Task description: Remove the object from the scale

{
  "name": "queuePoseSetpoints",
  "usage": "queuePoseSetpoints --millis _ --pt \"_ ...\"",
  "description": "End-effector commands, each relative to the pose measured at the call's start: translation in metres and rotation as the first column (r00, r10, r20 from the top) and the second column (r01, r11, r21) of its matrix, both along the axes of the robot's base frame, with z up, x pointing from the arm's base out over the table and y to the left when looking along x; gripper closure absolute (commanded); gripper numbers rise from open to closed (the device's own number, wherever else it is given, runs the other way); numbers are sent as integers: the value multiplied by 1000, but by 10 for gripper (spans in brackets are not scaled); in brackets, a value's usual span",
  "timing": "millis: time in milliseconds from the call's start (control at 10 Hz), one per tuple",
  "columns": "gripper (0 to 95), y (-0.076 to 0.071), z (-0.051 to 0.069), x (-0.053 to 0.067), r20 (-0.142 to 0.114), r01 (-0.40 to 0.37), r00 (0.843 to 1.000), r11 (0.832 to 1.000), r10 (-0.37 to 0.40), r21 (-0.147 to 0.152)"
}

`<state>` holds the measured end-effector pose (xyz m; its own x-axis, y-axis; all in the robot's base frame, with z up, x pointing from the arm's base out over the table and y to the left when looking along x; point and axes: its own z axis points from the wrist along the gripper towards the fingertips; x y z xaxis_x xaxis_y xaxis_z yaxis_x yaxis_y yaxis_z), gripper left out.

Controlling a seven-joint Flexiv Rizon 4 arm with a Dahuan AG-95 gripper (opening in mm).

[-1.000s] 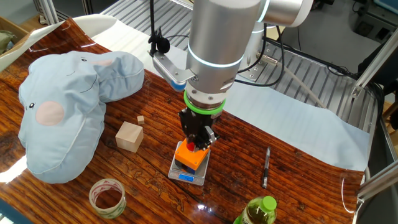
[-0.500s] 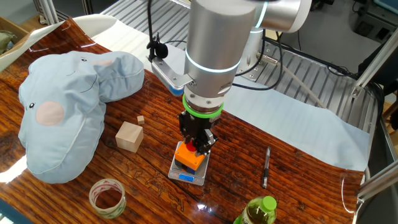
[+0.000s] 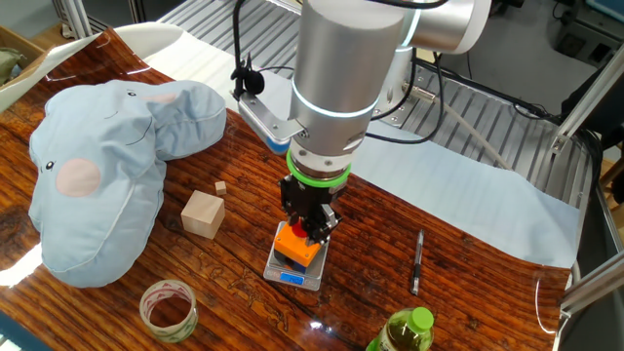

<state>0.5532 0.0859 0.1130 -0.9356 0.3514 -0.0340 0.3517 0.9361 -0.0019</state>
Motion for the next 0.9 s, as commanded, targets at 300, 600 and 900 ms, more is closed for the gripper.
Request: queuePoseSetpoints --millis 300,600,900 --pt "570 -3 8 -1 -12 -4 1000 1000 4 9" --pt "570 -9 1 3 -1 -5 1000 1000 5 17" --pt "380 -9 0 1 0 16 1000 999 -16 31"
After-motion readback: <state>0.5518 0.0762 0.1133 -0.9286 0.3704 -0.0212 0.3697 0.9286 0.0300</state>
